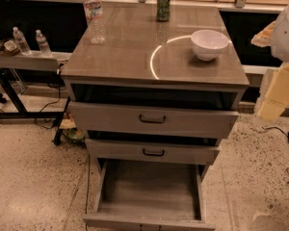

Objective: Close bottom drawer

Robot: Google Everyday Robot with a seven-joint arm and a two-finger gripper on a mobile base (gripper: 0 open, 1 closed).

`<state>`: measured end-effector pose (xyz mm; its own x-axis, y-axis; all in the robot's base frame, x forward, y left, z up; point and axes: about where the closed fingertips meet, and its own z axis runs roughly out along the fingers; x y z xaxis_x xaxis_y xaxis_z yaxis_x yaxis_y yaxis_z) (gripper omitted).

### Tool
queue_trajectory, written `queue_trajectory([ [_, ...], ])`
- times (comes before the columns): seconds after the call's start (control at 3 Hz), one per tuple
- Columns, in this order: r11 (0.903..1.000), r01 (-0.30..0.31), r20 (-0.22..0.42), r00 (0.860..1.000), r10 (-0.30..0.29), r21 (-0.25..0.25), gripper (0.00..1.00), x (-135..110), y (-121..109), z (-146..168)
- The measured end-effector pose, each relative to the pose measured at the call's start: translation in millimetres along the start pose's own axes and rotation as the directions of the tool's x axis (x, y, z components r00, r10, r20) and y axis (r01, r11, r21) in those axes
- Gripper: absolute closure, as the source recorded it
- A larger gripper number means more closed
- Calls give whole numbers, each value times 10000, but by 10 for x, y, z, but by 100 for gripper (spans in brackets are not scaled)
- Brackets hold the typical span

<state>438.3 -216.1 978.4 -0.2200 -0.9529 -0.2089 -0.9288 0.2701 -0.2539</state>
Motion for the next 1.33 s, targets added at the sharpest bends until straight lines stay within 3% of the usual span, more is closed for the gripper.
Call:
queue_trajectory([
  [0.33,10000,0,0,10000,0,0,0,0,0,0],
  [0.67,10000,-17,206,9998,17,-6,0,161,36,245],
  [1.0,9995,127,866,9962,-103,-273,0,475,236,855],
  [1.33,9962,656,1218,9908,-582,-578,0,620,413,1357],
])
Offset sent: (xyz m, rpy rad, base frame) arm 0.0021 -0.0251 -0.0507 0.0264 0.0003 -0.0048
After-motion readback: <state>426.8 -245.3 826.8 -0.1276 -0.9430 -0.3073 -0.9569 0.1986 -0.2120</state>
